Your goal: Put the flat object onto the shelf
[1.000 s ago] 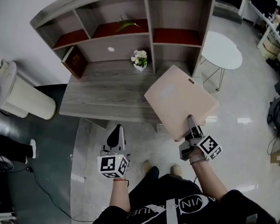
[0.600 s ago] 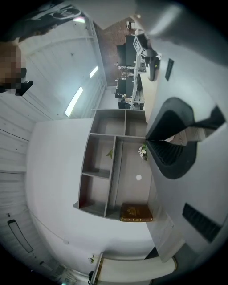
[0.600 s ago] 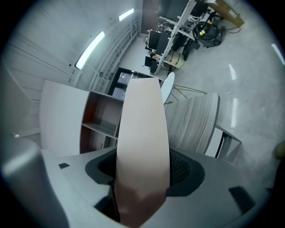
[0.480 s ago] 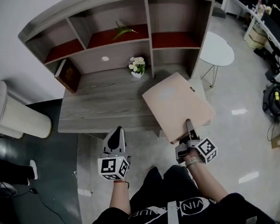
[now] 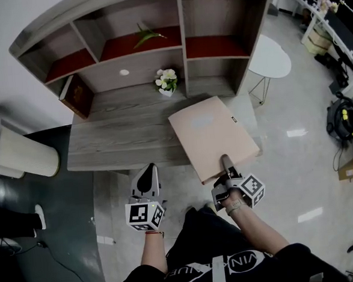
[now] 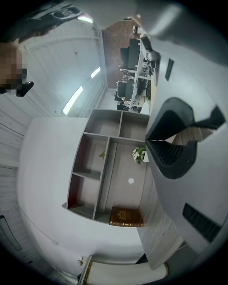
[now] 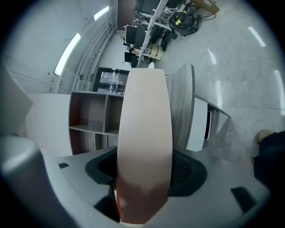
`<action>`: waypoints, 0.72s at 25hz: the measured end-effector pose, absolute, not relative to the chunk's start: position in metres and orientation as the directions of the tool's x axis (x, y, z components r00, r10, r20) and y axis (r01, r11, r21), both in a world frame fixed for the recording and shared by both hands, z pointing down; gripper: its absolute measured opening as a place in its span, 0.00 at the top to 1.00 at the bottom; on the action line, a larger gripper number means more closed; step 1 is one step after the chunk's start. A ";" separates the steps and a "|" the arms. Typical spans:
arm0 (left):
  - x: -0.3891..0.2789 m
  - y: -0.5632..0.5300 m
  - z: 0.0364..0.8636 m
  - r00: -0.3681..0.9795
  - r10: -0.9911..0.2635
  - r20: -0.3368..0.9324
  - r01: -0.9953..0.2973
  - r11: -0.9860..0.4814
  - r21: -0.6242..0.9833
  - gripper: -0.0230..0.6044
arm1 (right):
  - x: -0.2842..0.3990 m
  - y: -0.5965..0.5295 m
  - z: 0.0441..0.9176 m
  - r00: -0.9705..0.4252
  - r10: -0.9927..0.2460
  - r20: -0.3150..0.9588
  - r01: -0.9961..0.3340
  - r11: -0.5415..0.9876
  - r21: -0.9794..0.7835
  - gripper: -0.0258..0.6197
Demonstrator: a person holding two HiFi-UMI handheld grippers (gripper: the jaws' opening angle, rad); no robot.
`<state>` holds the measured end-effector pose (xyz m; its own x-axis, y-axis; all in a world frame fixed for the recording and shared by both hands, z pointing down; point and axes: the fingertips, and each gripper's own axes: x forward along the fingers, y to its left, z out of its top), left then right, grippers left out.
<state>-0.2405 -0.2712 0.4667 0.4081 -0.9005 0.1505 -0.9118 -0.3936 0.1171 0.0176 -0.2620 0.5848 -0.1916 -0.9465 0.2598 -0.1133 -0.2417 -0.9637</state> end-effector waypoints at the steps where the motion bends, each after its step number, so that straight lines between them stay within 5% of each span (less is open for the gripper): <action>1: -0.241 -0.271 0.468 0.404 -0.902 0.151 -0.913 -0.388 0.124 0.95 | 0.013 -0.262 0.587 -0.205 -0.941 0.268 -0.110 -0.250 -0.962 0.50; 18: -0.243 -0.252 0.495 0.362 -0.908 0.209 -0.930 -0.336 0.149 0.95 | -0.017 -0.293 0.599 -0.302 -0.906 0.298 -0.078 -0.288 -0.954 0.48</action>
<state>-0.2428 -0.2522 0.4947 0.3620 -0.9085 0.2089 -0.9299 -0.3362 0.1495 -0.0169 -0.2933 0.5991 -0.3020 -0.9056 0.2978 -0.0779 -0.2879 -0.9545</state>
